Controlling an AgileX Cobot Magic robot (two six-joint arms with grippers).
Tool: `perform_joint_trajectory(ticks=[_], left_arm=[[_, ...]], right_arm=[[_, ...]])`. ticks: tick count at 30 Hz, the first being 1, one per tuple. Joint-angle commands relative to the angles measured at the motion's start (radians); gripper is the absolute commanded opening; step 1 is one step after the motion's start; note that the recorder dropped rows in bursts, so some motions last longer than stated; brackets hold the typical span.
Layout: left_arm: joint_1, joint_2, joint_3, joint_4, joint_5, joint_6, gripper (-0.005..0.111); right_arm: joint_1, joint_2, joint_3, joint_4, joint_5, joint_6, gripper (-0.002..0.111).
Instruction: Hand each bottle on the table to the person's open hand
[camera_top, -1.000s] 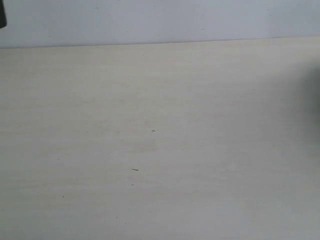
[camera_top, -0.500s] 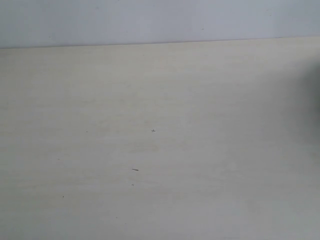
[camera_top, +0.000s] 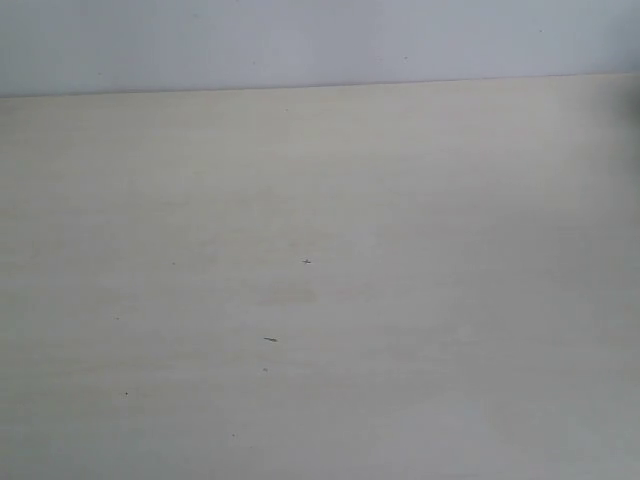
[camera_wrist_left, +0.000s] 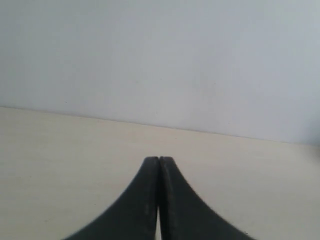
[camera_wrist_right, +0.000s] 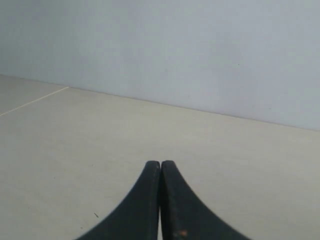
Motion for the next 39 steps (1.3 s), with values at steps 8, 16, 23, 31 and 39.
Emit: perform_joint_trajectory(ticks=[8, 16, 23, 31, 39], left_arm=[[0.008, -0.006, 0.003, -0.011, -0.037, -0.166, 0.002], [0.072, -0.006, 0.003, -0.187, -0.037, 0.139, 0.002], [0.211, -0.006, 0.003, -0.335, -0.014, 0.328, 0.002], [0.222, -0.006, 0.003, -0.335, -0.009, 0.315, 0.002], [0.222, -0.006, 0.003, -0.335, -0.009, 0.317, 0.002]], right_arm=[[0.003, -0.005, 0.005, 0.000, -0.011, -0.002, 0.000], [0.003, -0.005, 0.005, 0.000, -0.011, -0.002, 0.000], [0.003, -0.005, 0.005, 0.000, -0.011, -0.002, 0.000], [0.003, -0.005, 0.005, 0.000, -0.011, -0.002, 0.000], [0.003, -0.005, 0.005, 0.000, -0.011, -0.002, 0.000]])
